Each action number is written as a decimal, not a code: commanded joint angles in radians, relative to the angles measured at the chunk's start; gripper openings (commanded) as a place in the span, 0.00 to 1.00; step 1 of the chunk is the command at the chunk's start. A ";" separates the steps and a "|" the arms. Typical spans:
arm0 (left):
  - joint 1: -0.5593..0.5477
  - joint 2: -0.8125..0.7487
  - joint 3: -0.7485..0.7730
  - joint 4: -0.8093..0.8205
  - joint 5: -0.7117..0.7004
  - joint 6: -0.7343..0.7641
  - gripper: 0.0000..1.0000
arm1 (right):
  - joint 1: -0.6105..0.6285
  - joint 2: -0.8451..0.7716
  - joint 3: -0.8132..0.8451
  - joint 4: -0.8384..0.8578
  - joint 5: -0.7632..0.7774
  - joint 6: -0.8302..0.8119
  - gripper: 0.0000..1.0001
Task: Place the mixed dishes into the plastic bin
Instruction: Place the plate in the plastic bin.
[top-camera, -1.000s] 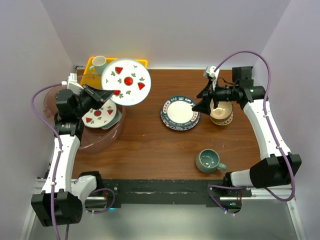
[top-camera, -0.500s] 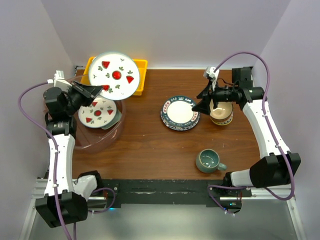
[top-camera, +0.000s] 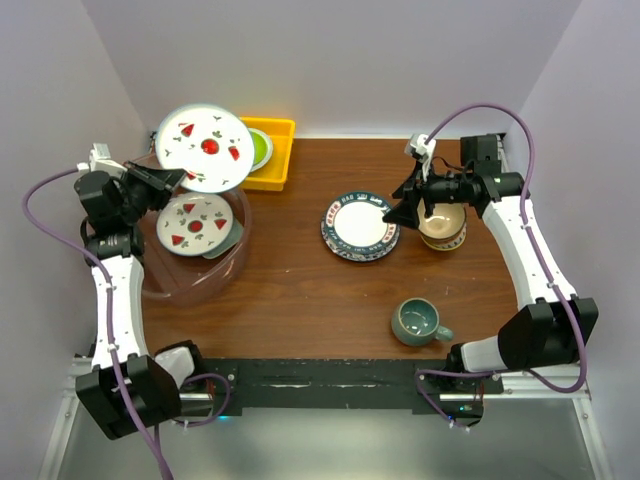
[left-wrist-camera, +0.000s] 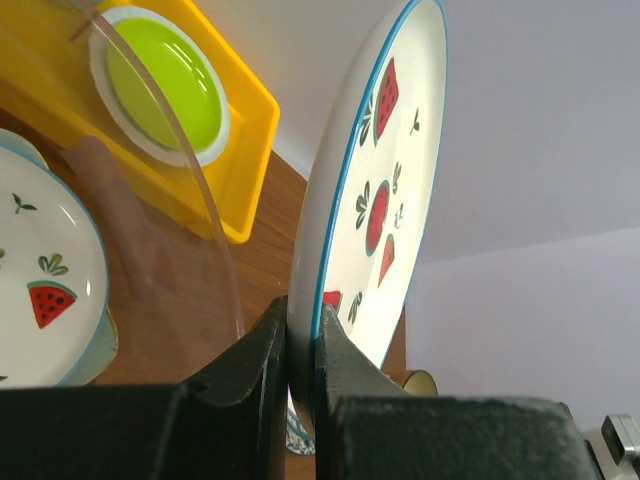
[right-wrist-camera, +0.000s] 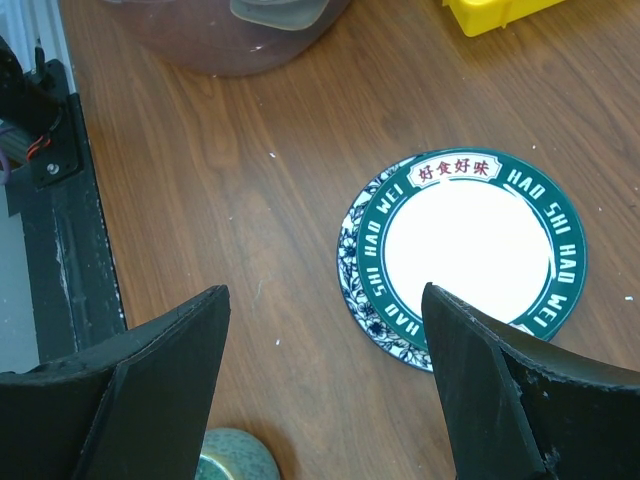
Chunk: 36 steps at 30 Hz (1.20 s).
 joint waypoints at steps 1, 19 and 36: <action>0.039 -0.008 0.044 0.199 0.032 -0.044 0.00 | -0.005 0.003 -0.007 0.025 -0.015 0.002 0.81; 0.157 0.022 -0.010 0.238 0.058 -0.042 0.00 | -0.005 0.032 0.009 0.011 -0.028 -0.008 0.81; 0.193 0.039 -0.042 0.255 0.069 -0.038 0.00 | -0.005 0.043 0.000 0.012 -0.028 -0.015 0.81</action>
